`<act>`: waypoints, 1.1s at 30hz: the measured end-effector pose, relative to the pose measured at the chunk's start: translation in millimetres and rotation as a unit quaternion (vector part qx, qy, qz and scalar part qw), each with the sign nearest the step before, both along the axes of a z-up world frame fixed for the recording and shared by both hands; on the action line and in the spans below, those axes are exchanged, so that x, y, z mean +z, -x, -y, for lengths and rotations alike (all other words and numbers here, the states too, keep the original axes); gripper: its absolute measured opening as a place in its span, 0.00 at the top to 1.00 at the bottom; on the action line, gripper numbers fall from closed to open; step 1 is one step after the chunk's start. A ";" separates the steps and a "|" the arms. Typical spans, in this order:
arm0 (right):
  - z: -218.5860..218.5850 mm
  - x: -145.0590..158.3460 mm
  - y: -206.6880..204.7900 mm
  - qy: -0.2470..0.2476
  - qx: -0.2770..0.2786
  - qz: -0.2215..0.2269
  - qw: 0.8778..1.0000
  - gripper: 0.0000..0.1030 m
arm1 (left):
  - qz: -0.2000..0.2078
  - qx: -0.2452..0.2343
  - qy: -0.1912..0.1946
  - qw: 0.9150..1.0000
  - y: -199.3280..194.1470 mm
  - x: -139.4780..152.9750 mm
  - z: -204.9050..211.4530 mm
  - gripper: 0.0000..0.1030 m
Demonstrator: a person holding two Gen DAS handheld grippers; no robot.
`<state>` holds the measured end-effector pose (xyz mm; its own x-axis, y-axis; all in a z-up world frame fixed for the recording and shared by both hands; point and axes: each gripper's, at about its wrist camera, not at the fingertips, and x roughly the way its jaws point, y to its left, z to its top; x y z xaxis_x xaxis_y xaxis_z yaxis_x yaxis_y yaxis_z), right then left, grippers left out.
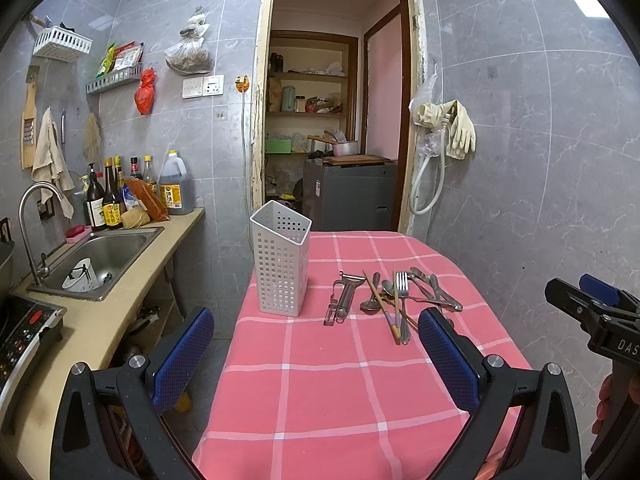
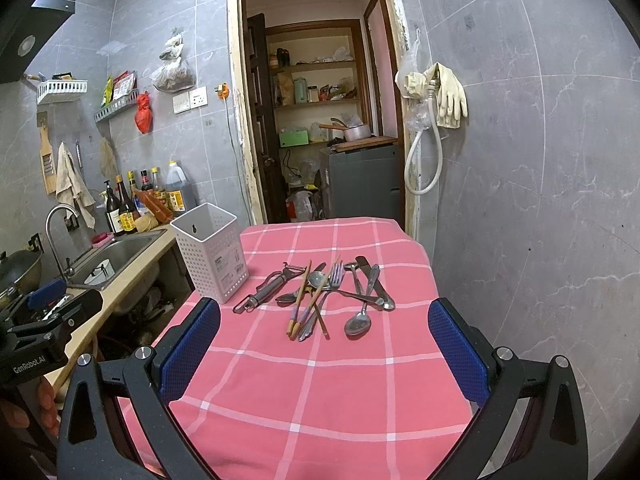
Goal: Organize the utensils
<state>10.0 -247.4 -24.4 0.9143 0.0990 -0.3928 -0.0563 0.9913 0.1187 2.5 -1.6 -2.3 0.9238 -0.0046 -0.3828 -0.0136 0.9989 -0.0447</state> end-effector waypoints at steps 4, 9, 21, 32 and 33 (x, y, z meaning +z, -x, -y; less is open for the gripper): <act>-0.1 0.3 0.0 0.000 -0.001 0.000 1.000 0.01 | -0.001 0.000 0.000 1.000 -0.2 0.0 0.3 0.00; -0.2 0.2 0.0 0.000 -0.001 -0.001 1.000 0.01 | -0.001 0.000 0.000 1.000 -0.2 0.0 0.2 0.00; -3.5 -3.9 -2.3 -0.001 0.000 -0.001 1.000 0.01 | -0.001 0.000 -0.001 1.000 -0.2 0.3 0.0 0.00; -4.1 -3.9 -2.5 -0.001 0.000 -0.002 1.000 0.01 | -0.002 0.000 -0.001 1.000 -0.6 0.2 0.2 0.00; -4.4 -4.4 -2.7 -0.001 0.000 -0.002 1.000 0.01 | -0.002 0.000 -0.001 1.000 -0.6 0.1 0.3 0.00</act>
<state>12.7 -243.0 -28.8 0.9126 0.1006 -0.3963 -0.0568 0.9911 0.1206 3.1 -1.9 -2.2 0.9222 -0.0035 -0.3867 -0.0143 0.9990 -0.0431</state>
